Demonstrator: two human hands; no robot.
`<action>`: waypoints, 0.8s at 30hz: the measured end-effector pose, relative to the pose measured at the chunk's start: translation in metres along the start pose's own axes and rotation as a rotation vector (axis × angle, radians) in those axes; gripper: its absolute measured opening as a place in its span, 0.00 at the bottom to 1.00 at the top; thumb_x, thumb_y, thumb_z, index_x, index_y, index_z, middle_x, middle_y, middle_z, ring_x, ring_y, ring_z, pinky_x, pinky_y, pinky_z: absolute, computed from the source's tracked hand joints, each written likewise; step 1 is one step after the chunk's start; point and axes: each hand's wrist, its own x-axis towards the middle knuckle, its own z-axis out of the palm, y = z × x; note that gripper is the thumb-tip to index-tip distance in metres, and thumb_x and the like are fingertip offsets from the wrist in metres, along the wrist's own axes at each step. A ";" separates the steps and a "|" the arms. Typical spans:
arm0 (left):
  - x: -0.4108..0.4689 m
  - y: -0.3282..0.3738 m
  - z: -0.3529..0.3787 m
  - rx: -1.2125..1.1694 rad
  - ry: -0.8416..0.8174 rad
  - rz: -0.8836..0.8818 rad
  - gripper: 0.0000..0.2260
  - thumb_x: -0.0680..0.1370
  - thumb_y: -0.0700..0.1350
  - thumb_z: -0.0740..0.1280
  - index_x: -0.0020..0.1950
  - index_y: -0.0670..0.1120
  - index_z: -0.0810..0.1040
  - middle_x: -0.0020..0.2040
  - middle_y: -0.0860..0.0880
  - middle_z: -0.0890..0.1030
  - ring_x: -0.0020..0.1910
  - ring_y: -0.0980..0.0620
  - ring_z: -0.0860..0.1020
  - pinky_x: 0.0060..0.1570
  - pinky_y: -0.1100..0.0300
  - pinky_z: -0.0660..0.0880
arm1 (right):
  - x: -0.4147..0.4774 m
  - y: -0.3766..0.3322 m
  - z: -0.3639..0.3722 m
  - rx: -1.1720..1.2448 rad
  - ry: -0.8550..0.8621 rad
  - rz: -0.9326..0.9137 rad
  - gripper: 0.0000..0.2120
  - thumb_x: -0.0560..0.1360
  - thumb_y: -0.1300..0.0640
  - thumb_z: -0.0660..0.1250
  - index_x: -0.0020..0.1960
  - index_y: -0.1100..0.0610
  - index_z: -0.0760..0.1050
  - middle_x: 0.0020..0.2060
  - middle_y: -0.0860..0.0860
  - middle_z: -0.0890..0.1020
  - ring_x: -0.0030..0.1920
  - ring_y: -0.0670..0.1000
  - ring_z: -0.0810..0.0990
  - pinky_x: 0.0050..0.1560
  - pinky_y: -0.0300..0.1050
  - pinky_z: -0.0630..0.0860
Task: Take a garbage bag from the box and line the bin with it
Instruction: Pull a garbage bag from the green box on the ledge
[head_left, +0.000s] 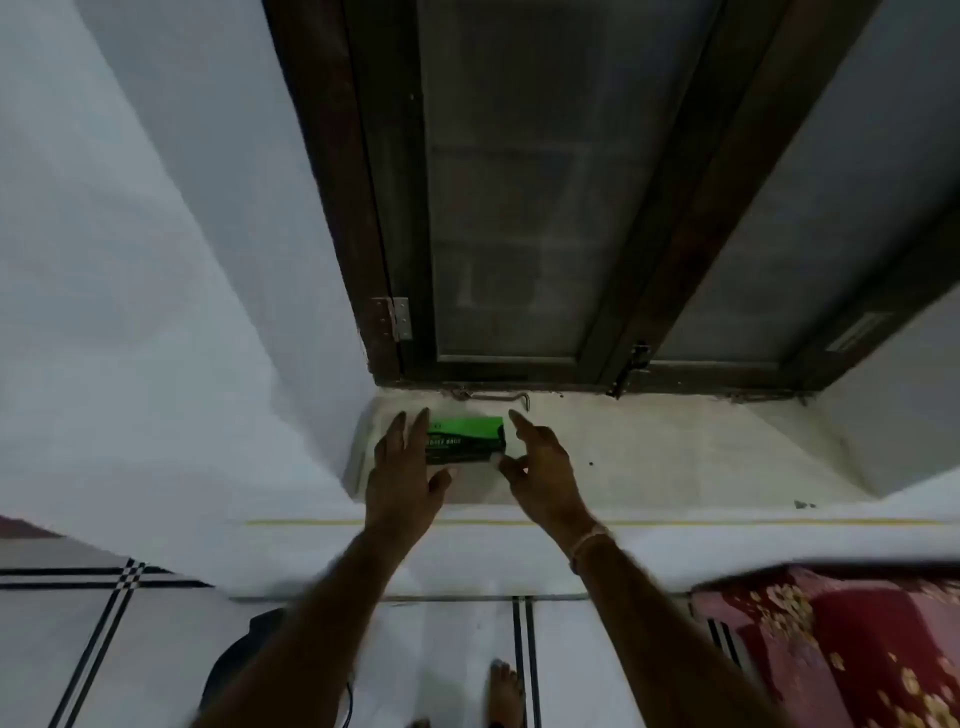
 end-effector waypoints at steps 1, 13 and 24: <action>0.010 0.002 0.005 0.001 -0.027 -0.026 0.38 0.77 0.51 0.73 0.83 0.48 0.58 0.81 0.40 0.61 0.77 0.37 0.64 0.68 0.42 0.72 | 0.013 0.005 0.002 0.012 -0.045 0.008 0.32 0.80 0.53 0.70 0.80 0.55 0.63 0.63 0.58 0.77 0.53 0.58 0.83 0.59 0.50 0.81; 0.021 -0.002 0.007 -0.404 0.064 -0.065 0.25 0.74 0.47 0.76 0.69 0.46 0.77 0.62 0.44 0.74 0.53 0.58 0.77 0.51 0.80 0.70 | 0.037 0.027 -0.027 0.424 -0.133 0.050 0.13 0.73 0.59 0.78 0.52 0.54 0.75 0.45 0.50 0.85 0.34 0.42 0.82 0.37 0.42 0.79; 0.010 0.001 -0.004 -0.542 0.138 -0.102 0.24 0.72 0.49 0.76 0.67 0.54 0.76 0.59 0.52 0.75 0.57 0.69 0.76 0.51 0.75 0.74 | 0.046 0.042 -0.037 0.185 0.003 -0.075 0.10 0.72 0.62 0.77 0.48 0.48 0.85 0.48 0.45 0.82 0.52 0.47 0.79 0.54 0.40 0.75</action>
